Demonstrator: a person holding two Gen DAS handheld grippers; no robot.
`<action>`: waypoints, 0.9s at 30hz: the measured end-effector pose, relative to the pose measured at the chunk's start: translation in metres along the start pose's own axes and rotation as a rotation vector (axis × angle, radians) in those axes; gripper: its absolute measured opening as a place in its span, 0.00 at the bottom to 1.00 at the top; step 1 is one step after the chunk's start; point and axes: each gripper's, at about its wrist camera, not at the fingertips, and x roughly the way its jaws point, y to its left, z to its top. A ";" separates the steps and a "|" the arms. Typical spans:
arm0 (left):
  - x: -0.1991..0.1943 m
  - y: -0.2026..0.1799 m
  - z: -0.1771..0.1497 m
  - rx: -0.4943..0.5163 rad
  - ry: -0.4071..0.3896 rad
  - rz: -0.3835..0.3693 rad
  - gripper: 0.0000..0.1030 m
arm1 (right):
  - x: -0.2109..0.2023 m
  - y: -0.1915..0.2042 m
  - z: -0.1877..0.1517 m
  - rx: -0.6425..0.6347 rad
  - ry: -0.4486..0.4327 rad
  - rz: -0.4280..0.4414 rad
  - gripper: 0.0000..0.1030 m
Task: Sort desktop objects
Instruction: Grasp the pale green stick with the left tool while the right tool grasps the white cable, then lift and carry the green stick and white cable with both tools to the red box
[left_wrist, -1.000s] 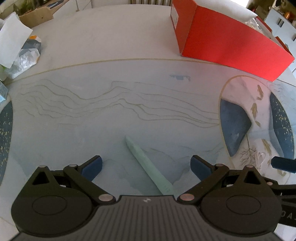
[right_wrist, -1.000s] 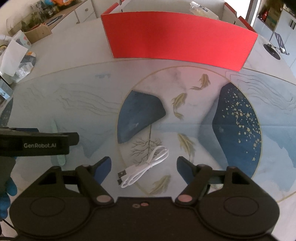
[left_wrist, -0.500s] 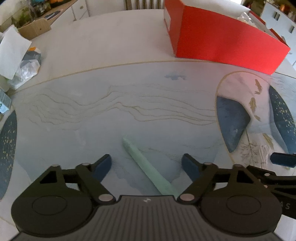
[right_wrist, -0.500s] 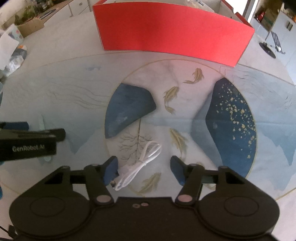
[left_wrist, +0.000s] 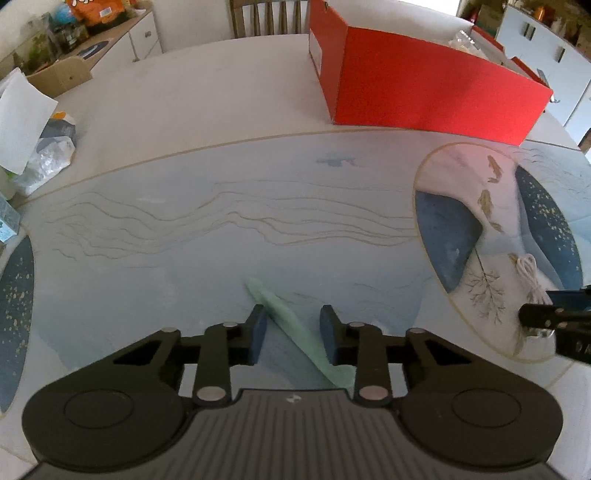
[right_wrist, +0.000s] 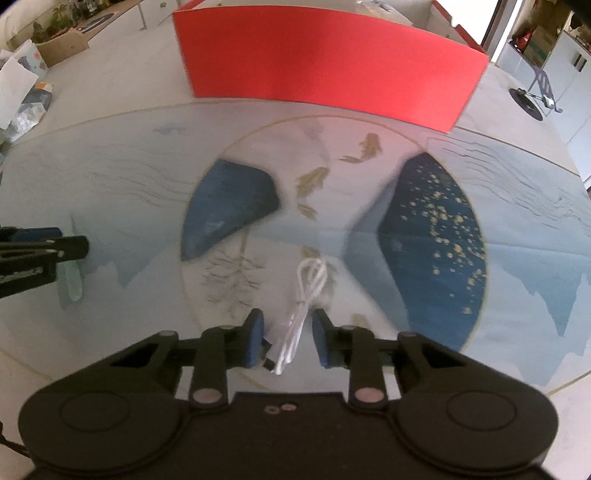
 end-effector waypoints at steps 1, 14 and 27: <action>0.000 0.002 0.000 -0.005 -0.002 -0.010 0.21 | 0.000 -0.005 -0.001 0.006 0.000 -0.002 0.24; -0.001 0.004 0.000 -0.069 -0.013 -0.104 0.09 | -0.009 -0.062 -0.017 0.125 -0.019 0.014 0.17; -0.022 -0.008 -0.002 -0.090 -0.045 -0.170 0.08 | -0.036 -0.088 -0.022 0.169 -0.067 0.070 0.17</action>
